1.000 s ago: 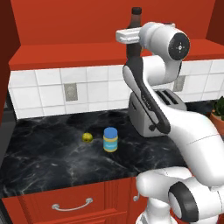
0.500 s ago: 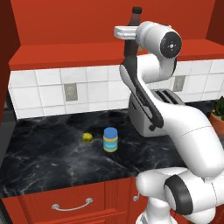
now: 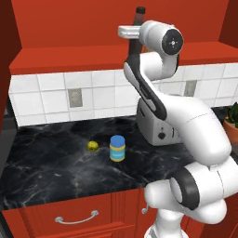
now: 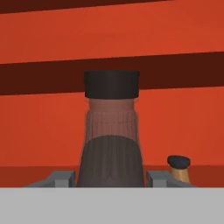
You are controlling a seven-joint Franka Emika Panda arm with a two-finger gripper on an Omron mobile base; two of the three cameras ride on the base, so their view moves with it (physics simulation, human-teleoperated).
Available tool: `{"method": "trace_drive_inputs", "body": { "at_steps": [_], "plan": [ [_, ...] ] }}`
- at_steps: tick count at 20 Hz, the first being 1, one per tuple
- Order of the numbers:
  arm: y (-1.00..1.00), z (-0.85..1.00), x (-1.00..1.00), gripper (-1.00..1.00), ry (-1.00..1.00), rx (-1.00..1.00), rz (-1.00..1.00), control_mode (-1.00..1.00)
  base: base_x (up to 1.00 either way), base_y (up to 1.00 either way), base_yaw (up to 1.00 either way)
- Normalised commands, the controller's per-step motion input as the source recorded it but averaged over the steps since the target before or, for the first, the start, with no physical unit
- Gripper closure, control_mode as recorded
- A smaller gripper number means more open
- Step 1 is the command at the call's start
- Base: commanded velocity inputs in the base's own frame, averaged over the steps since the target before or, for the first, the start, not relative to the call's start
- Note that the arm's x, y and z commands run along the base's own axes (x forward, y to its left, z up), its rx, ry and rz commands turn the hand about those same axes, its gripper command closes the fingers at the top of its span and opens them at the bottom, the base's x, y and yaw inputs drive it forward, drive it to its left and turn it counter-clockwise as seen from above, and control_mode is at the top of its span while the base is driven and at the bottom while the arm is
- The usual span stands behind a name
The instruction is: There are various items on the counter. Only move the condiments/shakers into the cabinet.
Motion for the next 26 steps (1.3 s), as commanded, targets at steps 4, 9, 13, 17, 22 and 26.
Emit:
{"method": "trace_drive_inputs", "body": {
  "at_steps": [4,9,13,17,22,26],
  "plan": [
    [0.0,0.0,0.5,1.0,0.0,0.0,0.0,-1.0,0.0,0.0,0.0],
    [0.0,-0.03,0.51,1.0,0.0,0.0,0.0,-1.0,0.0,0.0,0.0],
    [0.0,-0.19,0.4,1.0,0.03,0.0,0.0,-1.0,0.0,0.0,0.0],
    [0.0,-0.09,0.41,1.0,0.02,0.0,0.0,-1.0,0.0,0.0,0.0],
    [0.0,-0.09,0.54,1.0,0.03,0.0,0.0,-1.0,0.0,0.0,0.0],
    [0.0,-0.13,0.53,1.0,0.02,0.0,0.0,-1.0,0.0,0.0,0.0]
  ]
}}
